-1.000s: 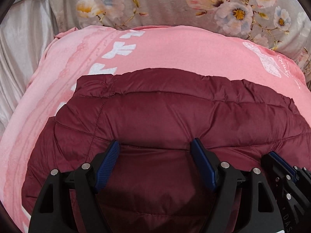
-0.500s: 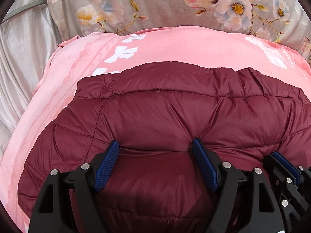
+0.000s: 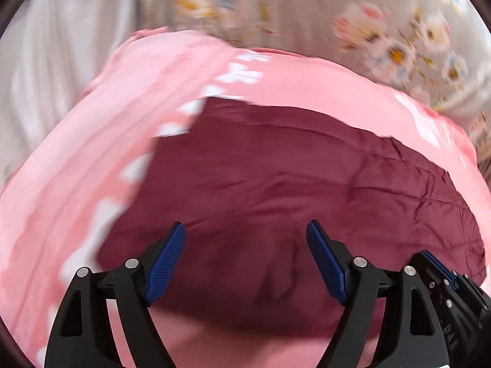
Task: Fold large clothes
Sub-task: 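Lift and fold the jacket over again with both grippers, then release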
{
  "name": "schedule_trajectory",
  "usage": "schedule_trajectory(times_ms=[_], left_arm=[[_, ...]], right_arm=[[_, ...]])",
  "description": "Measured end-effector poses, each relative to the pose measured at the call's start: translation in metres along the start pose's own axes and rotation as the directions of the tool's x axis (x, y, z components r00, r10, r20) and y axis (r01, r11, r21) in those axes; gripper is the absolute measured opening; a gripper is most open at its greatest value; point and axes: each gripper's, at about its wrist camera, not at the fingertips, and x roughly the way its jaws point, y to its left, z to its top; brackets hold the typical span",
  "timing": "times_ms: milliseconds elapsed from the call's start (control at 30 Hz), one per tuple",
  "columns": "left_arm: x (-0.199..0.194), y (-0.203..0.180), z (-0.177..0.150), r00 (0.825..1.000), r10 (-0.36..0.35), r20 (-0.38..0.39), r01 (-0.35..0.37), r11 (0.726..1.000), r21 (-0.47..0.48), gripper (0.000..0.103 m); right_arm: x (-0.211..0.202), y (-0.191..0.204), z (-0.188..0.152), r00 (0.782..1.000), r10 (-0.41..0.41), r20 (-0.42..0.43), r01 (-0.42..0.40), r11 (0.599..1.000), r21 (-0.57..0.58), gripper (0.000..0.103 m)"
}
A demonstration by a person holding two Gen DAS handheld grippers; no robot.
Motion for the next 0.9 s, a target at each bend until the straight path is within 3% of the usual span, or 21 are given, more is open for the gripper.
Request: schedule_trajectory(times_ms=[133, 267, 367, 433, 533, 567, 633, 700, 800, 900], left_arm=[[-0.009, 0.075, -0.016, 0.997, 0.009, -0.070, -0.021, 0.984, -0.175, 0.079], [0.009, 0.119, -0.028, 0.981, -0.149, -0.125, 0.094, 0.926, -0.366, 0.079], [0.010, 0.117, -0.022, 0.979, -0.189, -0.082, 0.143, 0.911, -0.387, 0.079], [0.020, 0.110, -0.018, 0.969, -0.226, -0.097, 0.170, 0.900, -0.402, 0.079], [0.028, 0.096, -0.009, 0.971, -0.220, -0.091, 0.171, 0.912, -0.372, 0.080], [0.028, 0.093, -0.007, 0.969, -0.228, -0.094, 0.179, 0.912, -0.369, 0.075], [0.026, 0.087, -0.003, 0.960, -0.263, -0.101, 0.210, 0.907, -0.364, 0.038], [0.018, 0.082, 0.001, 0.959, -0.268, -0.091, 0.223, 0.913, -0.341, 0.020], [-0.014, 0.077, 0.014, 0.960, -0.279, -0.035, 0.259, 0.925, -0.277, 0.013], [-0.045, 0.073, 0.028, 0.956, -0.292, 0.017, 0.289, 0.931, -0.225, 0.012]], right_arm=[[0.003, 0.012, -0.015, 0.999, -0.033, -0.006, 0.033, 0.999, -0.035, 0.010], [0.009, 0.009, -0.019, 1.000, -0.029, -0.012, 0.029, 1.000, -0.010, 0.010], [0.011, 0.007, -0.021, 1.000, -0.019, -0.011, 0.019, 1.000, 0.000, 0.009], [0.013, 0.004, -0.022, 1.000, -0.006, -0.014, 0.006, 1.000, 0.014, 0.009], [0.014, 0.003, -0.022, 1.000, -0.001, -0.016, 0.002, 1.000, 0.021, 0.009], [0.014, 0.004, -0.023, 1.000, -0.004, -0.015, 0.004, 1.000, 0.019, 0.009], [0.014, 0.004, -0.022, 1.000, -0.005, -0.016, 0.005, 1.000, 0.017, 0.009], [0.011, 0.005, -0.022, 1.000, -0.010, -0.015, 0.010, 1.000, 0.015, 0.009], [-0.001, 0.007, -0.022, 1.000, -0.015, -0.021, 0.015, 1.000, 0.005, 0.010], [-0.005, 0.010, -0.024, 0.997, 0.059, -0.053, -0.057, 0.998, 0.036, 0.011]])
